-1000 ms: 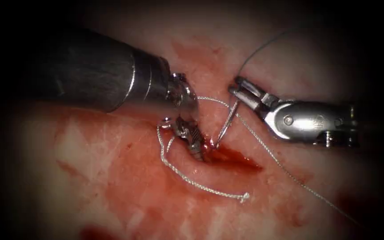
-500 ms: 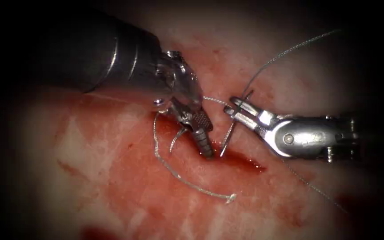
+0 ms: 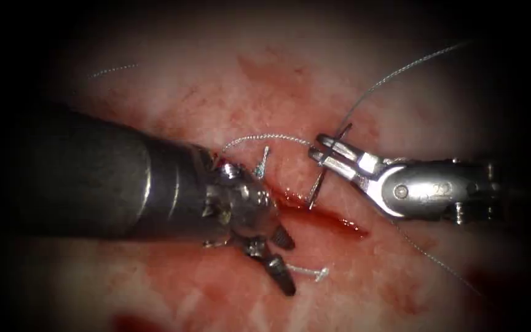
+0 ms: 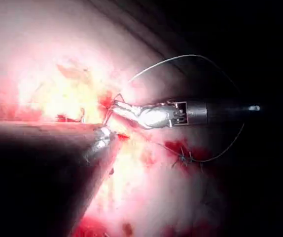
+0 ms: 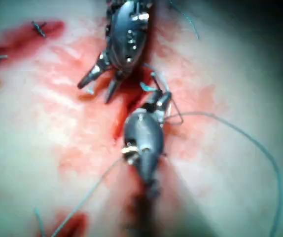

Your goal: Wound Closure

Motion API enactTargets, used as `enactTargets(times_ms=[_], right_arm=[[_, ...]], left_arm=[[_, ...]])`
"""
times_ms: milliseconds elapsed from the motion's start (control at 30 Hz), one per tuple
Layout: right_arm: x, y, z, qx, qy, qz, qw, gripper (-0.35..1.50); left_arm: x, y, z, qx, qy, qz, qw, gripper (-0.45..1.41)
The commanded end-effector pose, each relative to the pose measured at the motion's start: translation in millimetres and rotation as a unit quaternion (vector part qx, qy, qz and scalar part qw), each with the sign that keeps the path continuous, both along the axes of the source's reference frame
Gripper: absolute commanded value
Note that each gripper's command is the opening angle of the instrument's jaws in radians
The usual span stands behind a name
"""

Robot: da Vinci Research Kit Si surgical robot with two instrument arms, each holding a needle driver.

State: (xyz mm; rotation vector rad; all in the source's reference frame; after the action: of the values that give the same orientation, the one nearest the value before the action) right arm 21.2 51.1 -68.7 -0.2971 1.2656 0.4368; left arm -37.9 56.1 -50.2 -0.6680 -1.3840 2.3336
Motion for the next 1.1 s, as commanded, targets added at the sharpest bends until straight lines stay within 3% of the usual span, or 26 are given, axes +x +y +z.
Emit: enactTargets(times_ms=[33,267,500,600,700,800,1100], right_arm=[[0.7,-0.2,0.4,0.0,0.001,0.0,1.0,-0.35],[0.7,0.1,0.2,0.0,0.004,0.004,1.0,-0.35],[0.8,0.0,0.0,-0.001,0.005,0.006,1.0,-0.35],[0.8,-0.3,-0.1,-0.001,0.003,0.008,1.0,-0.35],[0.9,-0.3,-0.1,-0.009,-0.008,0.02,1.0,-0.35],[0.9,-0.4,-0.2,-0.008,-0.008,0.019,1.0,-0.35],[1.6,-1.0,-0.5,0.022,0.016,0.024,0.999,-0.35]], left_arm=[[-0.4,-1.0,1.1,0.002,0.004,0.002,1.0,0.58],[0.8,-3.0,2.8,0.01,0.006,0.003,1.0,0.58],[1.1,-2.7,1.7,0.017,0.0,0.002,1.0,0.58],[1.4,-2.4,0.2,0.023,-0.004,0.001,1.0,0.57],[1.6,-1.8,-3.4,0.026,-0.006,-0.014,1.0,0.57],[1.5,-2.1,-4.1,0.025,-0.007,-0.015,1.0,0.56],[0.8,-3.8,-2.3,0.017,-0.007,-0.025,1.0,0.56]])
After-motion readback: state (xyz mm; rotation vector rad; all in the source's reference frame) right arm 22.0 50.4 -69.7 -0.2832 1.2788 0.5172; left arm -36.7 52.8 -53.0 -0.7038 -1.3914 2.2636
